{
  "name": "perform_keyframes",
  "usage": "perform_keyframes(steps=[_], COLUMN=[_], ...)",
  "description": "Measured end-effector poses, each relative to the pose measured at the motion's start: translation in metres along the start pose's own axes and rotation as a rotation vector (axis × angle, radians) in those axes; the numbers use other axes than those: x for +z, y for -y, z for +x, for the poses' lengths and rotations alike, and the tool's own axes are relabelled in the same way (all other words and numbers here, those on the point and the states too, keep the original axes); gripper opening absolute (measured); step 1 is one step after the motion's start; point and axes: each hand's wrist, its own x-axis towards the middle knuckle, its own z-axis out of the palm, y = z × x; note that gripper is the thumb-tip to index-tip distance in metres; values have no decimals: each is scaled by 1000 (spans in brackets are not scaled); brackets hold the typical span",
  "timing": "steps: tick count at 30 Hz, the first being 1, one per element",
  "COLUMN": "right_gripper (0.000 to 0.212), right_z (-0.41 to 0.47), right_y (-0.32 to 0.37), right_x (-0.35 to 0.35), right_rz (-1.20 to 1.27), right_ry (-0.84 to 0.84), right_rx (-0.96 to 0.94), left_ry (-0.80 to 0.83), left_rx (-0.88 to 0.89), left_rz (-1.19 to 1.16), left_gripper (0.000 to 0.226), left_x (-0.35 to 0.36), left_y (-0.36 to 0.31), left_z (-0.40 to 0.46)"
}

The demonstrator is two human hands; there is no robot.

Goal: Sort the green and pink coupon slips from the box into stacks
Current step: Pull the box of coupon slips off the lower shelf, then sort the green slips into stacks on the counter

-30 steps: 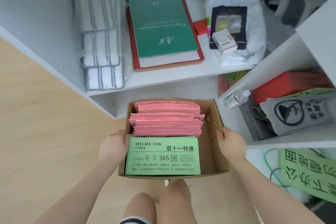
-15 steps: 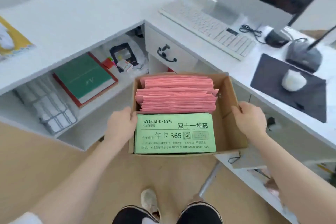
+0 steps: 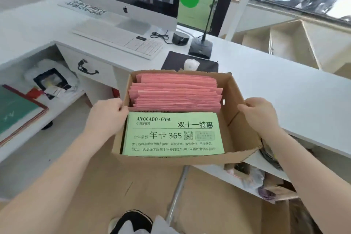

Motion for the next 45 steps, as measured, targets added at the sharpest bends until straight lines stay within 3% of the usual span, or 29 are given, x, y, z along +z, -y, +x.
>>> perform_keyframes(steps=[10, 21, 32, 45], right_gripper=[40, 24, 32, 34], right_z=[14, 100, 221, 296], right_y=[-86, -175, -177, -177], right_x=[-97, -99, -94, -84], right_rz=[-16, -109, -128, -145], right_ry=[-161, -166, -191, -202], right_rx=[86, 390, 443, 441], left_ry=[6, 226, 214, 220], left_rx=[204, 360, 402, 362], left_rz=[-121, -114, -60, -78], left_gripper=[34, 25, 23, 34], left_x=[28, 112, 150, 164], left_y=[-127, -240, -296, -315], left_z=[24, 137, 265, 326])
